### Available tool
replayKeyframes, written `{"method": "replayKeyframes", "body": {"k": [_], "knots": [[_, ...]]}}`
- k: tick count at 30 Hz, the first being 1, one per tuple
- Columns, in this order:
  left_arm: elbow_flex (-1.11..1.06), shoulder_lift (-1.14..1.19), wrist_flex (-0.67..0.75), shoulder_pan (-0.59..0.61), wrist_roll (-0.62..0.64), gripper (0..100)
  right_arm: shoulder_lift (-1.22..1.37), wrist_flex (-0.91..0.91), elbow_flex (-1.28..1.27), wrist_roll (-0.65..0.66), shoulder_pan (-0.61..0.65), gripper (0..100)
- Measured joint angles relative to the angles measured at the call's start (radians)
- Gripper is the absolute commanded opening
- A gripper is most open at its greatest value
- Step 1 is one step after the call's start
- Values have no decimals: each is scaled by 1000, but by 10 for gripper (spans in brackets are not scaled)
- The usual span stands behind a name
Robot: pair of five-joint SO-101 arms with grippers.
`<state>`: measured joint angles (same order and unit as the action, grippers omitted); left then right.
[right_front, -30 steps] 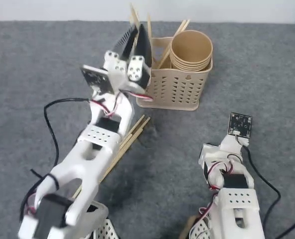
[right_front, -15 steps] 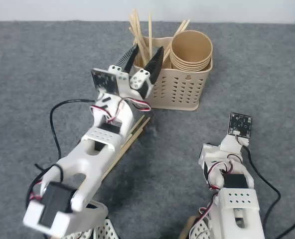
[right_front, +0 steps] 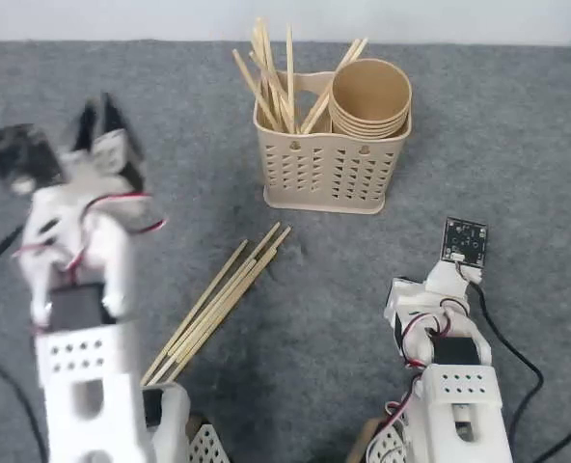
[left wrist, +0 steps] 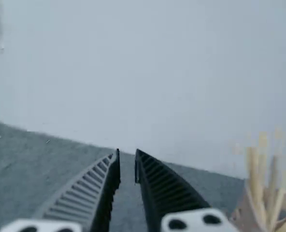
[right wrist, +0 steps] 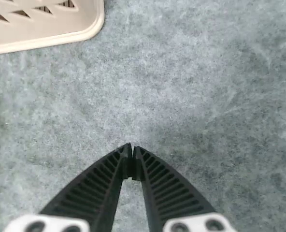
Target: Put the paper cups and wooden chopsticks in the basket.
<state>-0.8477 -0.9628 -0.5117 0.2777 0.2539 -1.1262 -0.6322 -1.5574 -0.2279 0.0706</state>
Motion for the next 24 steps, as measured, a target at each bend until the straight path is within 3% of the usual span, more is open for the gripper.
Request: {"method": "replayKeyframes", "body": {"k": [4, 12, 18, 24], "knots": [[-104, -66, -95, 124, 0, 35, 0, 0, 0, 0, 0, 9], [-411, -71, -101, 299, -9, 36, 0, -83, 26, -43, 75, 10], [-582, -71, -101, 316, -78, 36, 0, -226, 219, -46, 180, 13], [-605, -71, -81, 325, -84, 37, 0, -224, 367, -109, 374, 74]]}}
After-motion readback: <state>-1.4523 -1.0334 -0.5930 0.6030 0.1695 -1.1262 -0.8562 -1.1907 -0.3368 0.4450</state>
